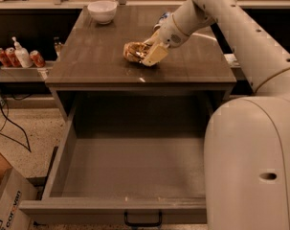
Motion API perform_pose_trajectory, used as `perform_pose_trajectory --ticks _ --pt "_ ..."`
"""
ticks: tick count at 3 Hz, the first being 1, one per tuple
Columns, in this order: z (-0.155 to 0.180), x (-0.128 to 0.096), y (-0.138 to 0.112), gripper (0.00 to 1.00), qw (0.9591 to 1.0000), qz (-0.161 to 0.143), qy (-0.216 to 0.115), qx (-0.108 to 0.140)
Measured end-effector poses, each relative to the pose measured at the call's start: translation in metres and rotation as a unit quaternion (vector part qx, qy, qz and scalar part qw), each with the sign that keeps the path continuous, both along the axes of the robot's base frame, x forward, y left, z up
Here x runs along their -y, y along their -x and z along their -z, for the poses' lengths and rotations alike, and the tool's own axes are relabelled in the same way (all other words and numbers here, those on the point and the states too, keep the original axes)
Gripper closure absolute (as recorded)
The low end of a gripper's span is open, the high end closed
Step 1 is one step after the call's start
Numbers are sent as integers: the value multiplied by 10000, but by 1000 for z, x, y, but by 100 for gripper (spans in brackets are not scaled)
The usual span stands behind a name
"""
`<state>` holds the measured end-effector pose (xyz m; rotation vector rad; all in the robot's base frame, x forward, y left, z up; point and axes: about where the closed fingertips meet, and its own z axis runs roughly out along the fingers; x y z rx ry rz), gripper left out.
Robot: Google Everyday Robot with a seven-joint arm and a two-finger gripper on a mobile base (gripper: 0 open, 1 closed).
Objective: Place orange can into top drawer
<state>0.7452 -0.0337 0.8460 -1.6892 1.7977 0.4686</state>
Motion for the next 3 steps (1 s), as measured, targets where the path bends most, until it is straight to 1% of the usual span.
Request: perform_pose_trajectory --ticks 1,2,3 --pt "-18 -2 9 100 9997 -117 48 216" --pt "-45 -3 21 100 9982 -255 53 534" --pt "-65 -9 36 100 9960 -417 51 783"
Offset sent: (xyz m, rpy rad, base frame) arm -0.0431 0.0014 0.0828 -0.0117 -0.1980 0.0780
